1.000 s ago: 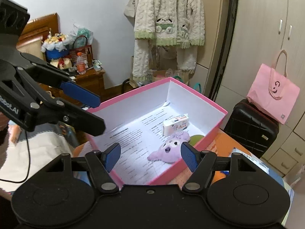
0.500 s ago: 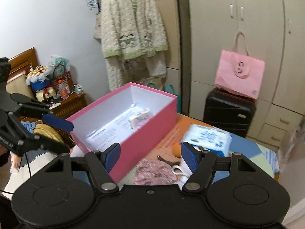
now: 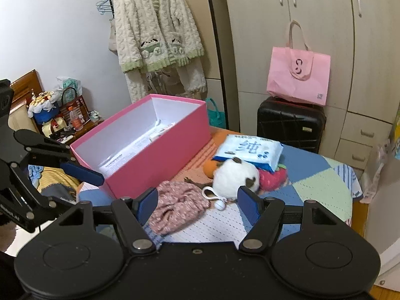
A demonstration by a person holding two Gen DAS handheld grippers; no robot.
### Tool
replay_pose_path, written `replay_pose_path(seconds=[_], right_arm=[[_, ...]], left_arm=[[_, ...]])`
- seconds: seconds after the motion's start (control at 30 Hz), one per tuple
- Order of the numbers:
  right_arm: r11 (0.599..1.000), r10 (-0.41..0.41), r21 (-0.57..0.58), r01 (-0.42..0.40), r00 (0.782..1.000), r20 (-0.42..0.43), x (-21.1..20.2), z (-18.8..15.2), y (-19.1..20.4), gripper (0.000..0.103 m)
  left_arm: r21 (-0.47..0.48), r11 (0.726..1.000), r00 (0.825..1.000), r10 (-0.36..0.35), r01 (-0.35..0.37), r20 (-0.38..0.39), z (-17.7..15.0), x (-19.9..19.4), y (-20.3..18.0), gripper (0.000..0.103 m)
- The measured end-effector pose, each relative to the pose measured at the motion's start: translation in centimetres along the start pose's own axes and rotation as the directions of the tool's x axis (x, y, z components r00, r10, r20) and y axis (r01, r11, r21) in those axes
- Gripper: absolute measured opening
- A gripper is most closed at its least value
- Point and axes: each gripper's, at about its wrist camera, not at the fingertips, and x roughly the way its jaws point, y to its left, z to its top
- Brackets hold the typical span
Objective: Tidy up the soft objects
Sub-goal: 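Withdraw the left gripper from the box toward the remaining items, then close the left gripper on the white fluffy plush with brown ears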
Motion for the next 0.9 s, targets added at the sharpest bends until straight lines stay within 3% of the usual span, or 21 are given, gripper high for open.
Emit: replay_pose_path(seconds=[0.23, 0.43, 0.67, 0.9], right_arm=[[0.999, 0.032, 0.024, -0.032, 0.999, -0.013, 1.0, -0.7, -2.3, 0.075], [0.999, 0.049, 0.012, -0.049, 0.999, -0.006, 2.7, -1.5, -3.8, 0.075], [0.998, 0.025, -0.053, -0.024, 0.999, 0.023, 6.8, -2.5, -5.1, 0.075], [0.986, -0.032, -0.16, 0.036, 0.999, 0.031, 11.3, -2.9, -4.7, 0.075]], left_arm=[[-0.004, 1.0, 0.999, 0.014, -0.014, -0.04, 0.6, 3.1, -0.9, 0.062], [-0.057, 0.998, 1.0, 0.016, -0.017, -0.018, 1.6, 5.3, -0.3, 0.062], [-0.144, 0.987, 0.996, 0.078, -0.071, 0.045, 3.7, 8.4, 1.7, 0.062], [-0.233, 0.971, 0.995, 0.077, -0.06, 0.063, 5.8, 12.4, 4.0, 0.062]])
